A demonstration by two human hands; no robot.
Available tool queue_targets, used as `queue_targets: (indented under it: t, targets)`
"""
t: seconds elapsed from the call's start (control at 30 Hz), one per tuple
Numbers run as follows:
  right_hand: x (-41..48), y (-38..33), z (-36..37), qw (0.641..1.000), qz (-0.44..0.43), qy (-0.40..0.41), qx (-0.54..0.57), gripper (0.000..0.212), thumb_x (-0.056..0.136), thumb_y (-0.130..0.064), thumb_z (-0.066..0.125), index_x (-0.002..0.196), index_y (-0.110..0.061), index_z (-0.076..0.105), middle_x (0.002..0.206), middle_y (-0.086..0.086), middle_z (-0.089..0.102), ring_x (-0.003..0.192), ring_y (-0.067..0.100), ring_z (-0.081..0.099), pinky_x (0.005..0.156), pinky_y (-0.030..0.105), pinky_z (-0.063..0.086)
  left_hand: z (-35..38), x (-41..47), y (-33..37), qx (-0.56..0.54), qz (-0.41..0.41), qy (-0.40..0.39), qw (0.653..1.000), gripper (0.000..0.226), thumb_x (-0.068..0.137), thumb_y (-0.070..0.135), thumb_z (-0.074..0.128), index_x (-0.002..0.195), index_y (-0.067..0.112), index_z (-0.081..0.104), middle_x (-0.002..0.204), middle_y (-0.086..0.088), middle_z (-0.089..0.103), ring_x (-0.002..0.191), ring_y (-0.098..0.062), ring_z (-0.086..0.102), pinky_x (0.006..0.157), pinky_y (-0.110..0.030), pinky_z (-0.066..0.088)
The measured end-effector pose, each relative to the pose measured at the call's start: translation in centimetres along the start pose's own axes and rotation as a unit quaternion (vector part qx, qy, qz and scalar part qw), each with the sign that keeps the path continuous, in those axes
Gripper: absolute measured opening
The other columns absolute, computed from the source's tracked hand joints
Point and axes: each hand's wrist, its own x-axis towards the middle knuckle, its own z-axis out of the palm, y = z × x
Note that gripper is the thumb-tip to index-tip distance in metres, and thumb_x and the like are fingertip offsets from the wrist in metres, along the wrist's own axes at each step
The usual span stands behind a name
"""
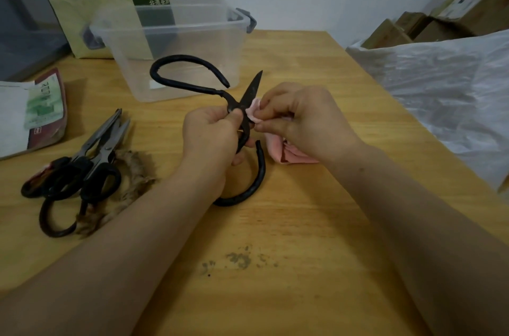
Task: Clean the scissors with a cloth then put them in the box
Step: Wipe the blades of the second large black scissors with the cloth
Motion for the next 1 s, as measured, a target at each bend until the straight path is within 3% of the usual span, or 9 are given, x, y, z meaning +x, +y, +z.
queue_targets:
  t: [0.1,0.17,0.27,0.5,0.6,0.73,0.8,0.87,1.0]
  targets:
    - [0.1,-0.1,-0.3,0.999,-0.007,-0.022,-0.041,0.008,0.075,-0.011,0.077,0.082,-0.007,0.075,0.091,0.001,0.067,0.087,0.016,0.062,0.082,0.038,0.049,-0.1,-0.1,0.0,-0.010,-0.011,0.002,1.000,0.015,0.096,0.005,0.050,0.085,0.014,0.054,0.076,-0.011,0.058,0.045,-0.009,0.057,0.034,-0.020,0.031]
    - [0.1,-0.1,-0.6,0.998,0.018,-0.040,-0.051,0.007,0.075,-0.011,0.077,0.081,-0.008,0.075,0.088,-0.004,0.065,0.087,0.013,0.062,0.083,0.036,0.050,-0.1,-0.1,0.0,-0.013,-0.014,-0.004,1.000,0.008,0.096,0.005,0.049,0.096,0.005,0.057,0.078,-0.013,0.060,0.044,-0.008,0.057,0.034,-0.019,0.031]
    - [0.0,0.0,-1.2,0.994,0.066,-0.064,-0.064,0.006,0.075,-0.013,0.078,0.080,-0.014,0.075,0.080,-0.015,0.059,0.086,0.009,0.061,0.084,0.034,0.052,-0.3,0.1,-0.2,-0.008,-0.024,0.000,1.000,0.018,0.096,0.006,0.049,0.108,-0.003,0.058,0.084,-0.016,0.063,0.043,-0.007,0.057,0.033,-0.019,0.032]
    - [-0.1,-1.1,-0.1,0.999,0.018,-0.010,-0.033,0.013,0.081,-0.017,0.073,0.093,-0.015,0.076,0.091,-0.004,0.066,0.089,0.011,0.061,0.082,0.030,0.049,0.1,0.2,-0.3,0.019,-0.021,0.002,1.000,0.008,0.096,0.009,0.050,0.093,0.010,0.057,0.077,-0.012,0.060,0.055,-0.013,0.058,0.035,-0.019,0.035]
    - [0.1,-0.8,-0.8,0.996,0.052,-0.054,-0.050,0.008,0.078,-0.012,0.074,0.084,-0.017,0.076,0.086,-0.012,0.062,0.085,0.007,0.060,0.079,0.025,0.049,0.2,0.0,-0.3,0.017,-0.018,0.001,1.000,0.012,0.097,0.008,0.048,0.092,0.006,0.059,0.075,-0.011,0.059,0.047,-0.010,0.055,0.036,-0.020,0.034]
    - [-0.3,-0.1,-1.4,0.976,0.113,-0.136,-0.130,0.004,0.075,-0.016,0.074,0.077,-0.018,0.076,0.085,-0.005,0.069,0.082,0.011,0.063,0.076,0.032,0.054,-0.3,0.5,0.0,0.027,0.001,0.023,0.999,0.019,0.098,0.011,0.048,0.085,0.012,0.062,0.079,-0.007,0.064,0.054,-0.011,0.058,0.037,-0.020,0.034]
    - [-0.5,-0.2,-2.0,0.983,0.149,-0.101,-0.047,0.002,0.073,-0.017,0.077,0.073,-0.018,0.075,0.079,-0.009,0.069,0.080,0.005,0.064,0.074,0.028,0.055,-0.5,0.6,0.0,0.024,-0.005,0.029,0.999,0.020,0.098,0.011,0.048,0.084,0.011,0.062,0.079,-0.007,0.064,0.051,-0.009,0.057,0.037,-0.020,0.035]
    - [-0.4,-0.4,-2.6,0.985,0.164,-0.033,0.032,0.004,0.073,-0.022,0.079,0.071,-0.020,0.075,0.072,-0.013,0.068,0.075,0.001,0.062,0.064,0.018,0.052,-0.6,0.7,0.0,0.017,-0.007,0.032,0.999,0.021,0.098,0.011,0.048,0.081,0.013,0.061,0.078,-0.006,0.064,0.051,-0.008,0.058,0.038,-0.022,0.035]
    - [-0.3,-0.5,-1.8,0.991,0.117,0.031,0.052,0.008,0.079,-0.028,0.076,0.084,-0.021,0.077,0.092,-0.010,0.063,0.088,0.004,0.058,0.073,0.019,0.048,-0.5,0.7,0.1,0.025,0.006,0.029,0.999,0.021,0.098,0.012,0.047,0.082,0.015,0.060,0.081,-0.004,0.065,0.059,-0.010,0.060,0.039,-0.022,0.035]
